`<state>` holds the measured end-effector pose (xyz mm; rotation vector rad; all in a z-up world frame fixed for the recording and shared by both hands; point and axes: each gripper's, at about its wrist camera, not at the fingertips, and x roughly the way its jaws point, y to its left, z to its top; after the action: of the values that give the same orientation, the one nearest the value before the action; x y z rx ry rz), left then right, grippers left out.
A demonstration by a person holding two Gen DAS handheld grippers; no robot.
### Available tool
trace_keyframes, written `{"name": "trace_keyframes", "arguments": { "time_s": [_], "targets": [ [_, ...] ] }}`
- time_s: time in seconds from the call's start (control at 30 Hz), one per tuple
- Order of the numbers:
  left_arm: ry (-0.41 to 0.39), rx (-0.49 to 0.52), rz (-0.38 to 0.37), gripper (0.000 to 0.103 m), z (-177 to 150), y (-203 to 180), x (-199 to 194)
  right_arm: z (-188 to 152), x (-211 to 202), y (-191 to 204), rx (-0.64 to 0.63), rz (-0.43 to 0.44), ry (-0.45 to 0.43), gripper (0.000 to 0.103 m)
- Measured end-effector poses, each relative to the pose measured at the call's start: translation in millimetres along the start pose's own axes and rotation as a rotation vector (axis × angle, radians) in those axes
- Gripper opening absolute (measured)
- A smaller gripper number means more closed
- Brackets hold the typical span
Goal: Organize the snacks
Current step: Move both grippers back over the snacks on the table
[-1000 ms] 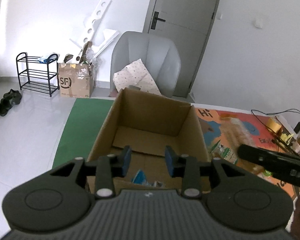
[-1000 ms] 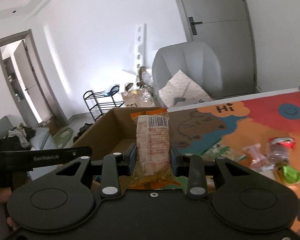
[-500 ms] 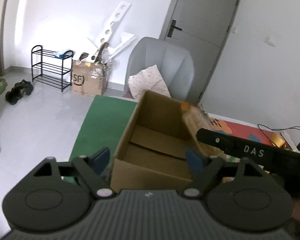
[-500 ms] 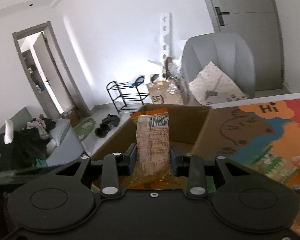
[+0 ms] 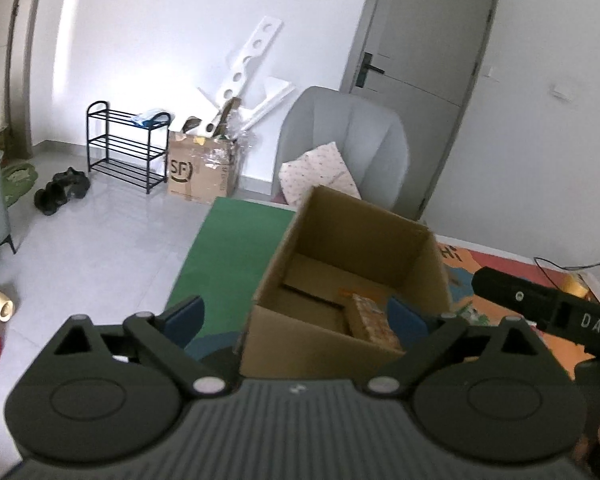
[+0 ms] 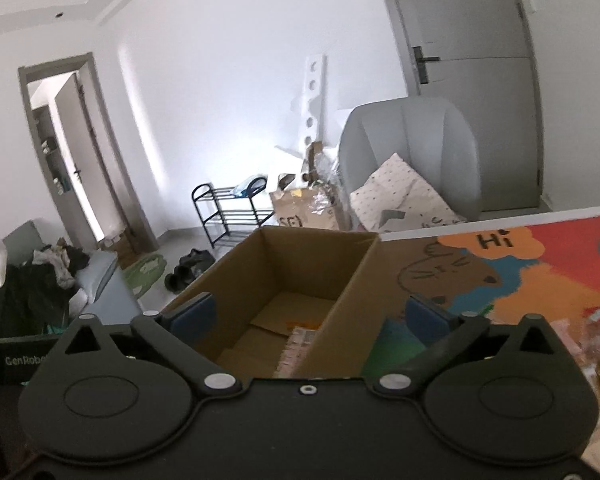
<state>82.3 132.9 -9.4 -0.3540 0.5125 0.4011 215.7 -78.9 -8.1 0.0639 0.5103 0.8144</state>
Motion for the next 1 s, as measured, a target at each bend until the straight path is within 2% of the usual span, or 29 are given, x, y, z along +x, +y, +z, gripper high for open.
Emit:
{"name": "trace_keyframes", "arguments": {
  "time_s": [0.37, 1.0],
  "targets": [
    [0.016, 0.013, -0.064, 0.098, -7.9, -39.6, -1.2, -3.7, -29.9, -40.8, 0.05, -0.067, -0.021, 0.103],
    [0.096, 0.11, -0.242, 0.098, -31.0, -115.1, 5.7, -12.3, -102.2, -108.8, 0.117, -0.166, 0.004, 0.103]
  ]
}}
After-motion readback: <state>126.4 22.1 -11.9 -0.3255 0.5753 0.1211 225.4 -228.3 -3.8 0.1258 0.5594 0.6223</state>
